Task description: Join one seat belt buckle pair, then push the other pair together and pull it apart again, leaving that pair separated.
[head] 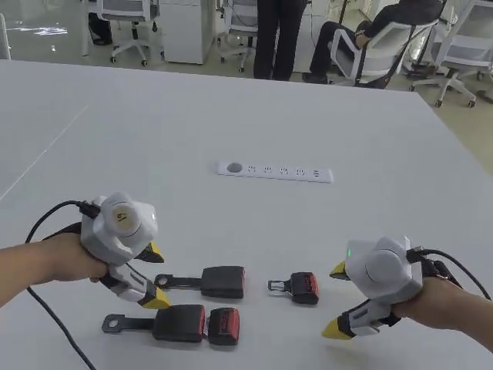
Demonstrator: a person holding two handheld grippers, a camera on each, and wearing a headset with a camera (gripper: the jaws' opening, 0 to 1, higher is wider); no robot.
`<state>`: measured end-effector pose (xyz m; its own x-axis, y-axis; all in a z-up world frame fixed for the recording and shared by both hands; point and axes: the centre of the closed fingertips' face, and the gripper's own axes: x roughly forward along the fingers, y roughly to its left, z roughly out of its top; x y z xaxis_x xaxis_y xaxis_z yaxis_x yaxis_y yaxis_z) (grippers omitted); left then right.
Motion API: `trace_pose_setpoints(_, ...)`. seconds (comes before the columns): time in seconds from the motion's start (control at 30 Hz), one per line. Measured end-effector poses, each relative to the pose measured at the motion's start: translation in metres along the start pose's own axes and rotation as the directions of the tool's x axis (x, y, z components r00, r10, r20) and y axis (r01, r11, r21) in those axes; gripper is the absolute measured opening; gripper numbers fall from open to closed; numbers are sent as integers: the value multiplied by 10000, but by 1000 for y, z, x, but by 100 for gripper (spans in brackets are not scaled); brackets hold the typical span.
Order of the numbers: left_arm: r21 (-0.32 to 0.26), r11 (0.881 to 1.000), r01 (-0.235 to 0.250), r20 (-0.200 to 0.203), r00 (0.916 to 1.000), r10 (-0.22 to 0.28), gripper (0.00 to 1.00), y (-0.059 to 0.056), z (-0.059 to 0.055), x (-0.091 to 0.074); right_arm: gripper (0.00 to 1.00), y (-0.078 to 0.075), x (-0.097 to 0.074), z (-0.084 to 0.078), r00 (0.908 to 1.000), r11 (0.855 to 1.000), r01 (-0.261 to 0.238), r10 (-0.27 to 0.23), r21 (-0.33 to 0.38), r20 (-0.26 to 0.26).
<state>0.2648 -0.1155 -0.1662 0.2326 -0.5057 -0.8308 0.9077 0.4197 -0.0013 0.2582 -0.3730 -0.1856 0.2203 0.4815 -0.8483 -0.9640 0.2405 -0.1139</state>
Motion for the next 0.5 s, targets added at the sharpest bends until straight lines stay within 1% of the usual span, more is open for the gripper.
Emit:
trace_pose_setpoints(0.07, -222, 9997, -128, 274, 9995, 135, 53, -6, -1, -6, 60, 4, -4, 1, 9999, 9999, 73, -75, 112, 124)
trace_pose_setpoints(0.1, -419, 9991, -98, 413, 9991, 115, 53, -10, -2, -9, 60, 3, -2, -2, 9997, 9996, 161, -165, 243, 179)
trace_pose_setpoints(0.13, -662, 9977, -124, 505, 9986, 158, 54, -9, -7, -8, 61, 3, -1, -4, 9995, 9992, 214, -222, 343, 223)
trace_pose_setpoints(0.17, -802, 9967, -130, 655, 9977, 183, 55, -11, -11, -9, 61, 5, -3, -4, 9988, 9980, 292, -313, 555, 378)
trace_pose_setpoints(0.2, -946, 9953, -183, 781, 9966, 257, 56, -16, -10, -11, 62, 6, -3, -5, 9984, 9972, 307, -338, 676, 457)
trace_pose_setpoints(0.23, -1192, 9926, -219, 971, 9947, 336, 57, -19, -12, -13, 63, 7, -5, -6, 9975, 9952, 405, -455, 891, 549)
trace_pose_setpoints(0.27, -1267, 9917, -205, 1045, 9939, 339, 58, -22, -14, -15, 63, 8, -6, -7, 9967, 9940, 449, -514, 998, 634)
trace_pose_setpoints(0.3, -1426, 9893, -313, 1184, 9918, 484, 59, -24, -17, -17, 63, 9, -8, -8, 9953, 9923, 520, -607, 1123, 755)
trace_pose_setpoints(0.33, -1436, 9890, -361, 1323, 9897, 554, 60, -19, -24, -16, 64, 9, -9, -9, 9945, 9909, 585, -685, 1216, 798)
trace_pose_setpoints(0.37, -1463, 9885, -397, 1466, 9873, 613, 61, -20, -26, -17, 64, 9, -10, -10, 9923, 9883, 650, -786, 1380, 956)
trace_pose_setpoints(0.4, -1586, 9860, -506, 1700, 9824, 778, 61, -27, -22, -21, 65, 10, -11, -10, 9905, 9863, 687, -854, 1499, 1076)
trace_pose_setpoints(0.43, -1642, 9849, -554, 1892, 9781, 866, 62, -29, -21, -23, 65, 12, -13, -8, 9890, 9844, 721, -913, 1603, 1162)
trace_pose_setpoints(0.47, -1784, 9820, -621, 2020, 9744, 983, 63, -26, -26, -23, 65, 14, -15, -7, 9868, 9832, 764, -984, 1660, 1287)
trace_pose_setpoints(0.5, -2011, 9773, -668, 2394, 9641, 1152, 64, -26, -26, -24, 66, 14, -17, -6, 9843, 9820, 814, -1061, 1706, 1411)
